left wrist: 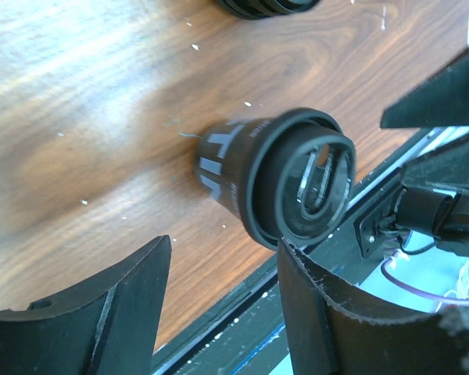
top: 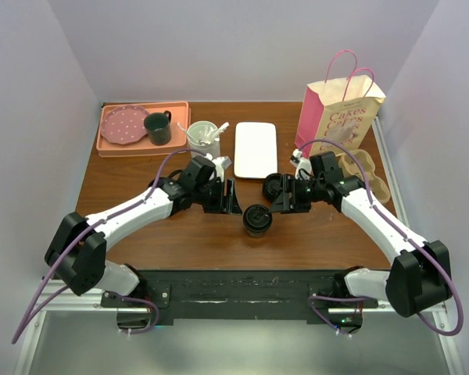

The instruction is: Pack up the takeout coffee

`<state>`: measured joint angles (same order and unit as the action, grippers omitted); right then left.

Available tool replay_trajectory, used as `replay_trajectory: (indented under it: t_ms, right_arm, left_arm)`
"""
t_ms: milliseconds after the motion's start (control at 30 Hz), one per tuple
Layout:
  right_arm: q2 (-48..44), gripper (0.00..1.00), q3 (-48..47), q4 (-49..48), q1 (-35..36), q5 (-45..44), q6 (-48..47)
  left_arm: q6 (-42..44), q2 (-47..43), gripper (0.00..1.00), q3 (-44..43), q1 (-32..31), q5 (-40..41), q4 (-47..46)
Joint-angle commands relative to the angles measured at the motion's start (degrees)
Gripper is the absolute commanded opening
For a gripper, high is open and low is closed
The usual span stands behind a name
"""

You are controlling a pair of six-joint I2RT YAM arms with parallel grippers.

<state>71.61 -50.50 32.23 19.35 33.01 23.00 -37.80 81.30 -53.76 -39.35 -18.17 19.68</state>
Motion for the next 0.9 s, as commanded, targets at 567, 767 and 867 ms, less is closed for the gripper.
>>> replay_trajectory:
  t_ms: [567,767,867]
  right_arm:
    - [4.49,0.97,-18.49,8.55,26.69,-42.06,-1.21]
    - [9.24,0.95,-19.81,8.82,30.73,-45.58,1.25]
    - [10.39,0.94,-20.25,9.52,32.23,-48.04,2.22]
  left_arm:
    - [7.48,-24.24,1.00,3.65,0.77,20.97,9.14]
    - [10.28,-31.37,1.00,6.91,0.86,24.59,10.90]
    - [11.86,-32.60,1.00,7.00,0.77,26.43,12.39]
